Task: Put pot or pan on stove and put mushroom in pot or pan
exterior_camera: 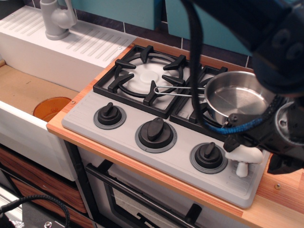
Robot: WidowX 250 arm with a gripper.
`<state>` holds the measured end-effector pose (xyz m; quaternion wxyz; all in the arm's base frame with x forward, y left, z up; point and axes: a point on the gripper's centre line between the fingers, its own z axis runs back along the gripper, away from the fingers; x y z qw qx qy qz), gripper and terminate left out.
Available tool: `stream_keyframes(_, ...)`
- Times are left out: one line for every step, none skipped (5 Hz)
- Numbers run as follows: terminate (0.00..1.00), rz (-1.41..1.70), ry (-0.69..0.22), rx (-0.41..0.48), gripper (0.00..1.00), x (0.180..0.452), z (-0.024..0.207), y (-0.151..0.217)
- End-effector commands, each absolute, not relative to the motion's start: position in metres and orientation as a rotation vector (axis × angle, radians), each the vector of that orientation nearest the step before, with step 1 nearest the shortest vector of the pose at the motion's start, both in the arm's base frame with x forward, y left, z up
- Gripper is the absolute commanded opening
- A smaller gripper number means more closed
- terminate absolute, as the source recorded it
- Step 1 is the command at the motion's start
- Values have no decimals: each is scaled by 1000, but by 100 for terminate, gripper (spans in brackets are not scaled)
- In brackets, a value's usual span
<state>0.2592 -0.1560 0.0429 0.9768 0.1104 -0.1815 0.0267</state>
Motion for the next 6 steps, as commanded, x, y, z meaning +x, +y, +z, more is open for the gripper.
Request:
stream_keyframes(0, 57, -424, 183, 100, 272, 36, -152)
stream_keyframes(0, 59, -434, 178, 100, 273, 30, -149)
stream_keyframes(0, 66, -436, 176, 100, 274, 24, -149)
stream_keyframes(0, 75, -434, 182, 0, 275, 23, -150)
stream_keyframes(0, 83, -427, 183, 0, 275, 27, -150)
stream_keyframes(0, 77, -410, 181, 0, 272, 37, -149)
